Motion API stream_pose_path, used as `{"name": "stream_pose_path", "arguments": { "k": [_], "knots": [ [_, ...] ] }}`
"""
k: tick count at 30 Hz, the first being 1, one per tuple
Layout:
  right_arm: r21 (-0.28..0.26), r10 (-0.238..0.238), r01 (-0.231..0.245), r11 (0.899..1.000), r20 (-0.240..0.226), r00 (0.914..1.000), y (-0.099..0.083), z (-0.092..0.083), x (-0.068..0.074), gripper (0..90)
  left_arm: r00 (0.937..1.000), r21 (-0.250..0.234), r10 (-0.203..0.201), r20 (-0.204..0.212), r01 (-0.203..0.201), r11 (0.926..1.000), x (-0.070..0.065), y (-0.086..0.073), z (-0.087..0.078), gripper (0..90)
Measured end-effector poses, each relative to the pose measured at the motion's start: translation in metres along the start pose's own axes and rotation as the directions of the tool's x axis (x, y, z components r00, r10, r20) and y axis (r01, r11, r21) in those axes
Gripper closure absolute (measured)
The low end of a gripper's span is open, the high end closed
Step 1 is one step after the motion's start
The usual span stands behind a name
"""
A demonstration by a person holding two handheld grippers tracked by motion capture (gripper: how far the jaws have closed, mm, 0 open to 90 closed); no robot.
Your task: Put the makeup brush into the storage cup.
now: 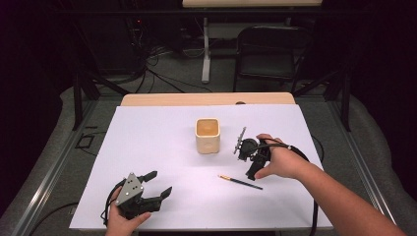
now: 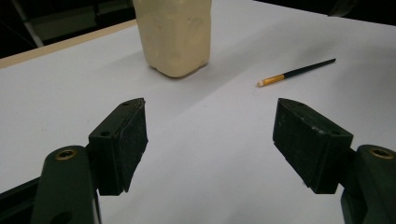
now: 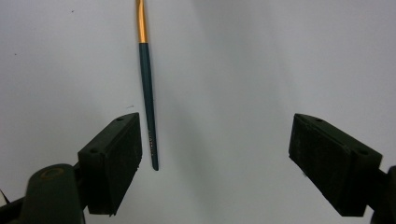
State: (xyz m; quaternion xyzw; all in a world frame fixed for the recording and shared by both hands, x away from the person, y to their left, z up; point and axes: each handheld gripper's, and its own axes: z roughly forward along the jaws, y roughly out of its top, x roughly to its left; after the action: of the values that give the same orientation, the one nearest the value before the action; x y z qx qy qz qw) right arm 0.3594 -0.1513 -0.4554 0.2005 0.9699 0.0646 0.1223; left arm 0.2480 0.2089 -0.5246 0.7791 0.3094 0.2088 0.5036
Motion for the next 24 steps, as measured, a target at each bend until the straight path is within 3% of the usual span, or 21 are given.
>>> {"name": "stream_pose_path", "arguments": {
  "k": [4, 5, 7, 19, 24],
  "knots": [
    [-0.003, -0.005, 0.005, 1.0, -0.001, 1.0, 0.001, 0.001, 0.001, 20.0, 1.0, 0.0, 0.0, 0.0, 0.0, 1.0, 0.0, 0.0, 0.0, 26.5],
    [-0.004, -0.011, 0.011, 1.0, -0.007, 0.9999, 0.003, 0.002, 0.002, 26.0, 1.0, 0.0, 0.0, -0.001, 0.0, 1.0, 0.0, 0.0, 0.0, 26.5],
    [-0.003, -0.013, 0.013, 1.0, -0.019, 0.9997, 0.004, 0.003, 0.003, 29.6, 1.0, 0.001, -0.001, -0.001, 0.001, 1.0, 0.0, 0.0, 0.0, 26.5],
    [0.008, -0.032, 0.032, 0.999, -0.042, 0.9986, 0.021, 0.012, 0.009, 45.7, 1.0, 0.004, 0.003, 0.002, -0.003, 1.0, 0.001, 0.0, 0.0, 26.6],
    [0.023, -0.044, 0.045, 0.999, -0.048, 0.9979, 0.025, 0.014, 0.012, 48.6, 1.0, 0.004, -0.001, 0.002, 0.001, 1.0, 0.001, 0.0, 0.0, 26.7]
  ]
}}
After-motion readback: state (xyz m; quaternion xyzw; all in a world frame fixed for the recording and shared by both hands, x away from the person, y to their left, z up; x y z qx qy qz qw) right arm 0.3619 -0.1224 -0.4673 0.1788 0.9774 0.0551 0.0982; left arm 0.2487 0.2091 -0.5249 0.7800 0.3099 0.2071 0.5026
